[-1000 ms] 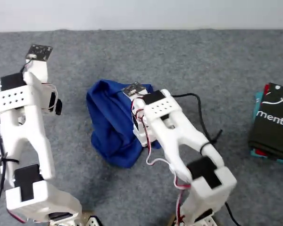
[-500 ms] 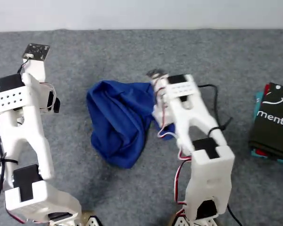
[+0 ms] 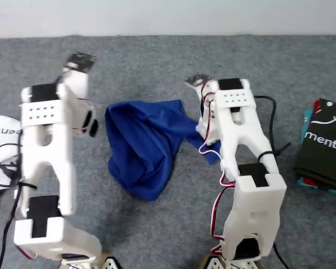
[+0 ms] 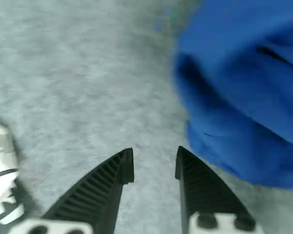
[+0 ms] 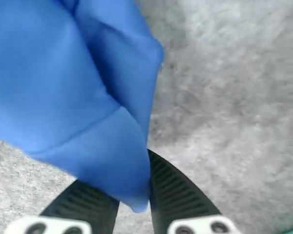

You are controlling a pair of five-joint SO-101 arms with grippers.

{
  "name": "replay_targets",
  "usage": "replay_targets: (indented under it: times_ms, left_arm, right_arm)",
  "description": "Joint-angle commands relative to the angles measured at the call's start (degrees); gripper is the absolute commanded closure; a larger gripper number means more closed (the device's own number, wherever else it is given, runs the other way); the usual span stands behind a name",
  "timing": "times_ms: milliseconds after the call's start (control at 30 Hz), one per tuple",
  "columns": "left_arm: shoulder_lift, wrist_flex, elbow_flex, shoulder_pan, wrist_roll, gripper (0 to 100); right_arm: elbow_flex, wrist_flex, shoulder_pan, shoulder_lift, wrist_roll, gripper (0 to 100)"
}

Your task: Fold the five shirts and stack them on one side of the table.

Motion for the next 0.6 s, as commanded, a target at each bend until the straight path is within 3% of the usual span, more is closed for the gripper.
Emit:
replay_targets:
  times_ms: [0, 300, 567]
  left_arm:
    - [-3.43, 3.78, -0.13, 5.10, -0.44, 85]
    - [-3.43, 7.47, 0.22, 21.10, 0.35, 85]
    - [-2.81, 4.22, 8.84, 34.02, 1.58, 81]
  right_arm:
    - [-7.03, 2.95, 2.07, -0.31, 0.44, 98.7]
    - [-8.00, 3.12, 6.02, -0.31, 0.26, 98.9]
    - [-8.00, 3.12, 8.22, -0.31, 0.26, 98.9]
